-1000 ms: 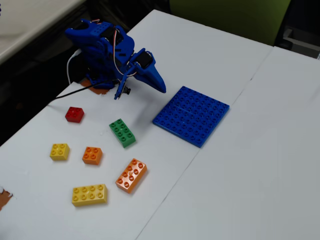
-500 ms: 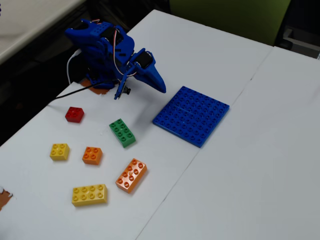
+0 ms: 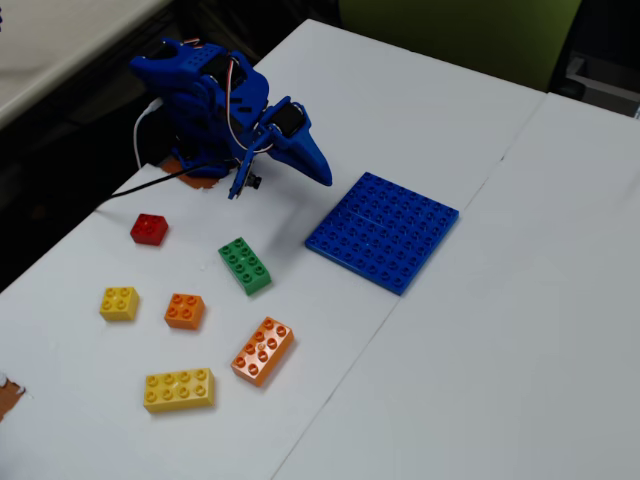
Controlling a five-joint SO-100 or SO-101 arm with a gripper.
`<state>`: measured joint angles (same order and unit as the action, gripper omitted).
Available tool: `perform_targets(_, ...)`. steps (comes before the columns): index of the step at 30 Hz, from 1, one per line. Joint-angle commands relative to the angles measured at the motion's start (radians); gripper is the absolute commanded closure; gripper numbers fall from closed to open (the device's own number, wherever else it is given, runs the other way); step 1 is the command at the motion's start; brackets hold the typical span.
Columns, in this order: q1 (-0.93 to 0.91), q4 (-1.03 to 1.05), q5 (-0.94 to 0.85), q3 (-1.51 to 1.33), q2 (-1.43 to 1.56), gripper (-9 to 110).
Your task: Pick up the 2x2 orange block and go up the 8x8 blue block.
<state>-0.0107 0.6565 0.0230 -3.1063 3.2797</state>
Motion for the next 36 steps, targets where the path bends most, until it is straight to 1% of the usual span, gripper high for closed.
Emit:
perform_targets(1,-0.002,0.002,-0.008,-0.041,0.041,101)
perform_targets(10,-0.002,0.002,-0.009,-0.041,0.041,101)
perform_targets(13,-0.02,-0.034,-0.02,-0.023,0.029,101)
perform_targets(18,-0.048,-0.1,-0.126,0.124,-0.075,101)
perform_targets(22,-0.072,-0.078,-0.204,0.337,-0.256,97)
perform_targets(23,-0.078,-0.067,-0.219,0.39,-0.307,99)
perform_targets(24,-0.081,-0.058,-0.255,0.445,-0.354,101)
perform_targets(31,-0.121,0.107,-0.528,0.824,-0.675,101)
perform_targets(36,-0.156,0.296,-0.876,1.045,-0.861,101)
